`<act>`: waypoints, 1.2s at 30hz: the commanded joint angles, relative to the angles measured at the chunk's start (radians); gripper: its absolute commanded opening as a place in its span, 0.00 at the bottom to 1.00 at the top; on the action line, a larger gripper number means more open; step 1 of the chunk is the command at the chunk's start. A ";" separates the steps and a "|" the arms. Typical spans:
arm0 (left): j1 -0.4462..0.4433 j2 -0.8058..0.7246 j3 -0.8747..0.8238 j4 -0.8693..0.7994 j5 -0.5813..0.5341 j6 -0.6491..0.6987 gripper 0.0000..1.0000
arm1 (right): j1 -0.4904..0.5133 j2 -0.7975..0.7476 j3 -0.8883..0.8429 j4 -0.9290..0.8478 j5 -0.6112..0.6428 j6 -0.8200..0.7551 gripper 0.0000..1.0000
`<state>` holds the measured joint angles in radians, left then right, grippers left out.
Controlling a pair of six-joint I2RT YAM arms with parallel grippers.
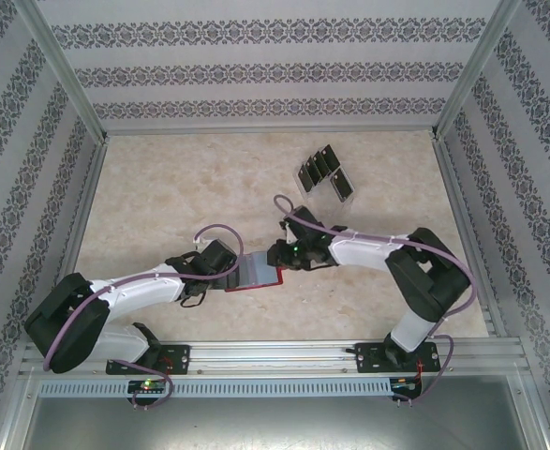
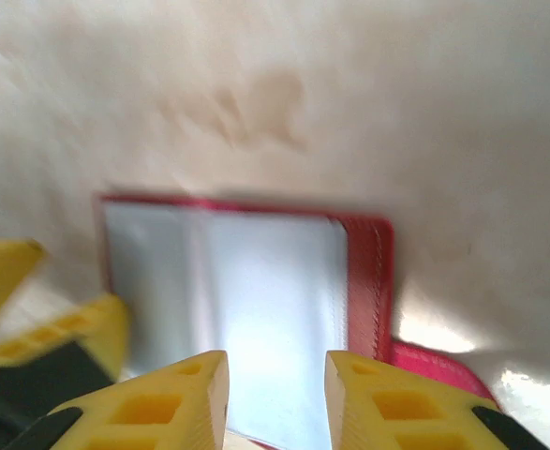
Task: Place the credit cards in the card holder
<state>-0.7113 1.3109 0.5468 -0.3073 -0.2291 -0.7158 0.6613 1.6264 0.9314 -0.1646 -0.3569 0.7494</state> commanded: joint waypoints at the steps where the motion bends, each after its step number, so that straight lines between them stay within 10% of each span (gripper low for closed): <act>1: 0.013 -0.029 -0.021 -0.046 -0.004 -0.004 1.00 | -0.064 -0.079 0.130 -0.134 0.070 -0.114 0.40; 14: 0.013 -0.083 0.002 -0.062 0.019 0.009 1.00 | -0.261 0.002 0.456 -0.406 0.406 -0.464 0.45; 36: 0.013 -0.126 0.086 -0.098 0.027 0.021 1.00 | -0.270 0.460 0.829 -0.480 0.450 -0.616 0.36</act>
<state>-0.7113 1.2079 0.6090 -0.3603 -0.1944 -0.7074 0.3946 2.0537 1.7046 -0.6048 0.0463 0.1635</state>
